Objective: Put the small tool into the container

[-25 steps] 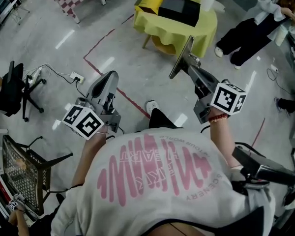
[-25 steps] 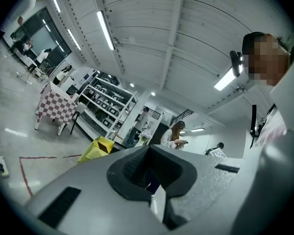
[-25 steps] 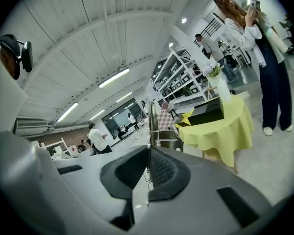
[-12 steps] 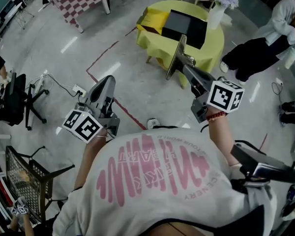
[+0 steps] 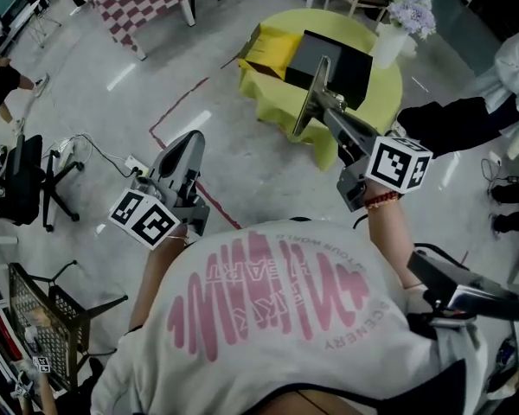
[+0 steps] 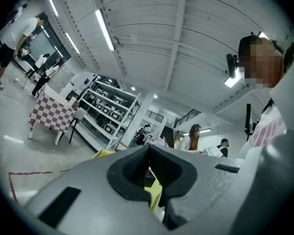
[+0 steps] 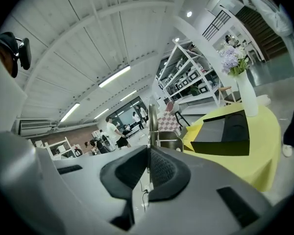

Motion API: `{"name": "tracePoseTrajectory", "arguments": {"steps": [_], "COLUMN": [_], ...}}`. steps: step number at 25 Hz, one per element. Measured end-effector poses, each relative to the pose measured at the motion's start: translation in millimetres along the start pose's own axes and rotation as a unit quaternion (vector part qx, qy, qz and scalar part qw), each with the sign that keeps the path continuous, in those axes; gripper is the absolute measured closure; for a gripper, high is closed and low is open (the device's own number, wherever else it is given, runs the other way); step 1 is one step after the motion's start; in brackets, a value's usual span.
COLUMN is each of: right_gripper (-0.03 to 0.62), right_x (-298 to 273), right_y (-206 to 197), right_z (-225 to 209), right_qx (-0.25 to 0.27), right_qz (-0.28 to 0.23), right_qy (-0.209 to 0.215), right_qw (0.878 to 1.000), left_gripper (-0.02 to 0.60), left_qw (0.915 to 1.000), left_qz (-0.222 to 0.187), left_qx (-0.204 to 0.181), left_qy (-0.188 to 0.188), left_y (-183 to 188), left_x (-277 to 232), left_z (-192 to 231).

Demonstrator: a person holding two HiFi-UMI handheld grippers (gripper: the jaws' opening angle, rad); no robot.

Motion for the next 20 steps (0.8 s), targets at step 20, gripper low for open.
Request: {"name": "tracePoseTrajectory", "arguments": {"steps": [20], "right_gripper": [0.586], "right_x": [-77], "right_y": [10], "right_z": [-91], "right_qx": [-0.042], "right_qz": [0.034], "right_qy": [-0.024], "right_qw": [0.998], "left_gripper": [0.574], "left_qw": [0.9984], "left_qz": [0.044], "left_qx": [0.034], "left_qy": [0.012], "left_y": [-18], "left_x": [-84], "left_z": [74]}}
Point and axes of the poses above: the fingertips, and each gripper's own axes: x backward along the fingers, z to its left, y out of its top, the point moved 6 cm from there along x, backward along the fingers, and after that the axes turned 9 degrees about y, right-handed, at the moved point
